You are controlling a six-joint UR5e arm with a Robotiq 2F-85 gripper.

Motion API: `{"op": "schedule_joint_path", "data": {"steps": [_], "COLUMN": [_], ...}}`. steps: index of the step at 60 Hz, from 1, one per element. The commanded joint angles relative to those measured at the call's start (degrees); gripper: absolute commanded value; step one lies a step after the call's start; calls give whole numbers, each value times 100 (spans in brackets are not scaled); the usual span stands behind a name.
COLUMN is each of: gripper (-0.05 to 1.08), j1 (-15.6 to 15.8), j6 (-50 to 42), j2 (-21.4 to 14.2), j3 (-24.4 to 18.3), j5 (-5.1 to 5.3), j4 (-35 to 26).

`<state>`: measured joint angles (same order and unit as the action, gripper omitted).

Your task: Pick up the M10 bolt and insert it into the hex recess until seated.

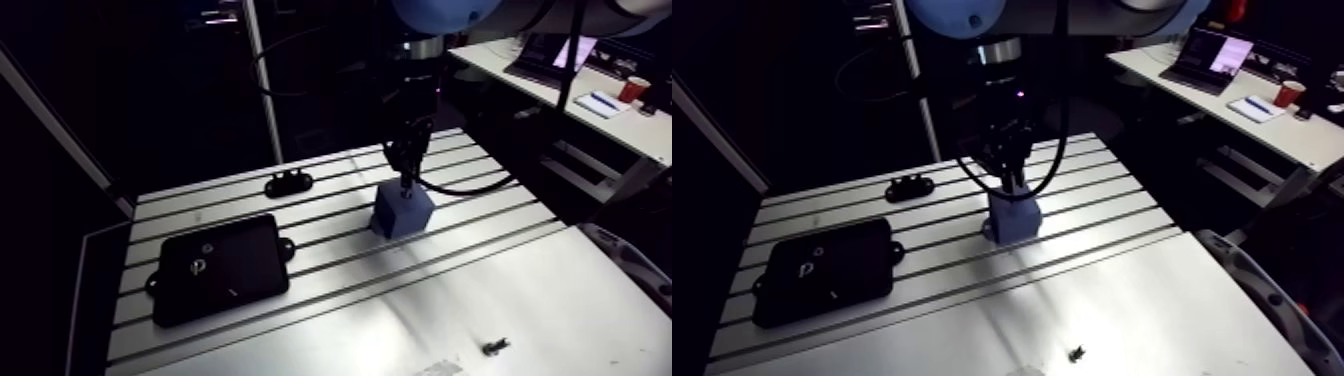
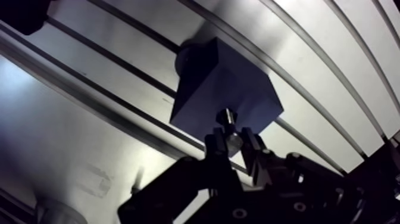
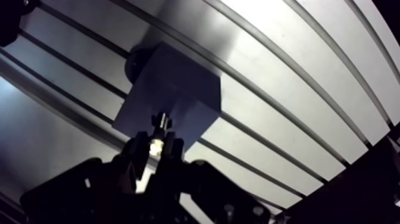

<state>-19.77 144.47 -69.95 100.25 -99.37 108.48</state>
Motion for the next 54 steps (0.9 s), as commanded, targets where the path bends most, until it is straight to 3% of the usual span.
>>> {"op": "schedule_joint_path", "data": {"steps": [1,13,14,15,16,17,18,19,20,21,24,54], "gripper": [85,80,72,72,55,55,33,33,17,17,2,1], "j1": [8,8,8,8,8,8,8,8,8,8,8,8], "j6": [-1,-2,21,21,17,17,-6,-6,-9,-9,66,62], "j2": [4,-13,-13,-13,-13,-13,-13,-13,-21,-21,-47,-66], "j3": [26,43,58,58,68,68,77,77,86,86,112,131], "j5": [0,0,0,0,0,0,0,0,0,0,0,26], "j4": [63,73,73,73,73,73,73,73,73,73,73,194]}}
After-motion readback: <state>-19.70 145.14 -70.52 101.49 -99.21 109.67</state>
